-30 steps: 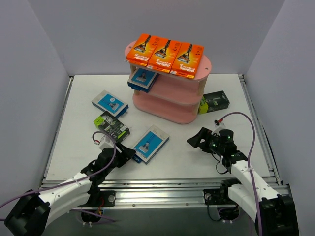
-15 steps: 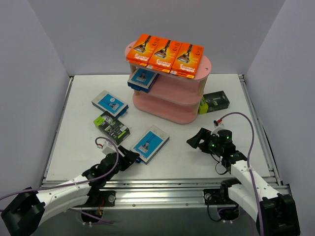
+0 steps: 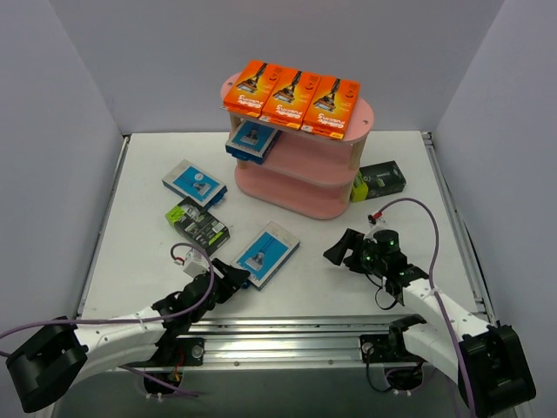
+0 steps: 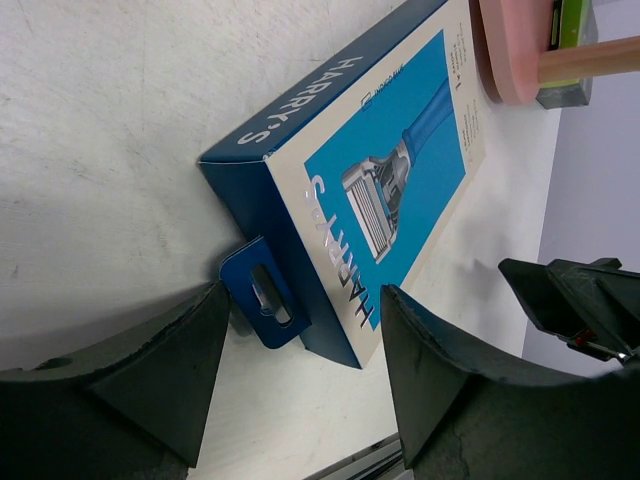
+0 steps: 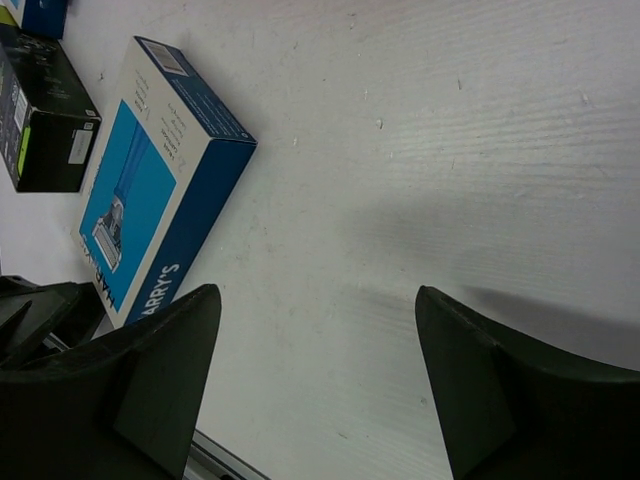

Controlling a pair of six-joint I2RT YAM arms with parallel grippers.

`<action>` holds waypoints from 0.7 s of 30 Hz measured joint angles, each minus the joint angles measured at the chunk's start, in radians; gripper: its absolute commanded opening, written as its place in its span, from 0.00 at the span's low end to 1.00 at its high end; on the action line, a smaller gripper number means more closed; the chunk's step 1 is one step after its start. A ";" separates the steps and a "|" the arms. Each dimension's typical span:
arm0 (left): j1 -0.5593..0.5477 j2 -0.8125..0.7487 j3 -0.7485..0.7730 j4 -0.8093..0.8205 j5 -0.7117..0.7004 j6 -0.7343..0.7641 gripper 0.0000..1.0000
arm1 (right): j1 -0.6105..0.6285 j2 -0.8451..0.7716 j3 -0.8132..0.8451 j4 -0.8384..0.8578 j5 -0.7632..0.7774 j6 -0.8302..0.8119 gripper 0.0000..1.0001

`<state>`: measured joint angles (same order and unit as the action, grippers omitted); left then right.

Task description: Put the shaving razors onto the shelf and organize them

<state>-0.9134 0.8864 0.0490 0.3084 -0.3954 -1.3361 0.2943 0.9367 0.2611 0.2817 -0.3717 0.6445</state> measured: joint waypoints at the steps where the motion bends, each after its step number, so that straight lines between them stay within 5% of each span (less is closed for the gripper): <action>1: -0.004 0.007 0.000 0.009 -0.006 -0.005 0.71 | 0.008 0.011 0.000 0.009 0.004 0.003 0.74; 8: -0.029 0.040 0.000 0.047 -0.048 -0.021 0.71 | 0.062 0.090 0.018 0.060 0.044 0.010 0.74; 21: -0.034 0.152 0.004 0.132 -0.092 -0.073 0.57 | 0.142 0.248 0.113 0.157 0.097 0.017 0.74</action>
<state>-0.9474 1.0382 0.0532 0.4400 -0.4873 -1.4094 0.4362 1.1847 0.3744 0.4385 -0.2745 0.6617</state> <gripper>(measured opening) 0.601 0.739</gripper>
